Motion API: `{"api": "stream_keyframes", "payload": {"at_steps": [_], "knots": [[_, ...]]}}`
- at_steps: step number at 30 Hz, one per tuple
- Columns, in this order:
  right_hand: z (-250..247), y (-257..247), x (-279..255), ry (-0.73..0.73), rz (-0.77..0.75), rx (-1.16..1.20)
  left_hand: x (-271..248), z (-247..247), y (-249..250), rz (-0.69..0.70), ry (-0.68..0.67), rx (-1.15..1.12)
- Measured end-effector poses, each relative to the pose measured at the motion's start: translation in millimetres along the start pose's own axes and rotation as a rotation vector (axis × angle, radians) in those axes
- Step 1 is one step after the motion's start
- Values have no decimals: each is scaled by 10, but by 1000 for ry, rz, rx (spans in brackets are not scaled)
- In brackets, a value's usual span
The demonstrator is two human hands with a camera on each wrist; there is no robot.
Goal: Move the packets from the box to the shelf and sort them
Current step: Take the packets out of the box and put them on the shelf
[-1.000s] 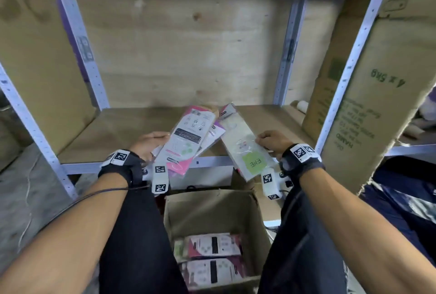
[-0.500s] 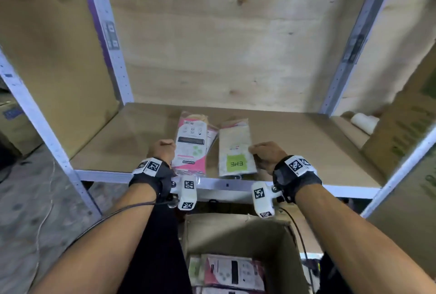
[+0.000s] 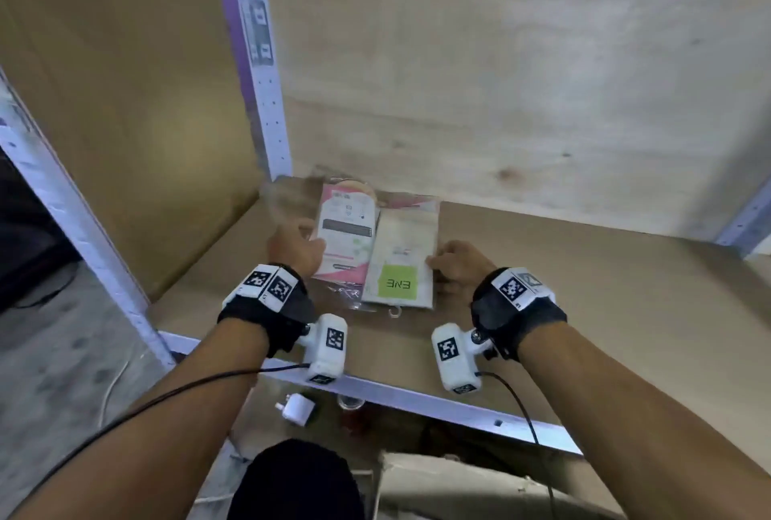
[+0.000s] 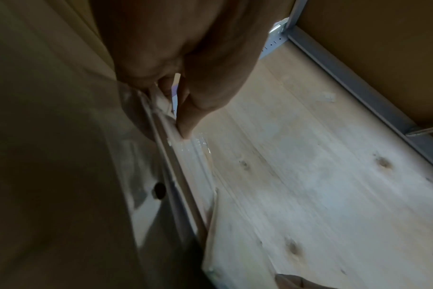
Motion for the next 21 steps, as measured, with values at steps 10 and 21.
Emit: {"api": "stream_keyframes", "payload": {"at_steps": [10,21], "knots": [[345,-37,295,-83,46,34,378,-110,-40,-39,19,109],[189,-146,-224,-131,117,-86,-76,-279,154,26,-132,347]]}}
Point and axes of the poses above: each hand's wrist, its own x-axis towards the middle knuckle, its own z-axis out of the palm, y = z × x, the point moved 6 cm from there along x, towards the middle knuckle, and after that the axes turned 11 degrees about -z, right-handed, at the moved point
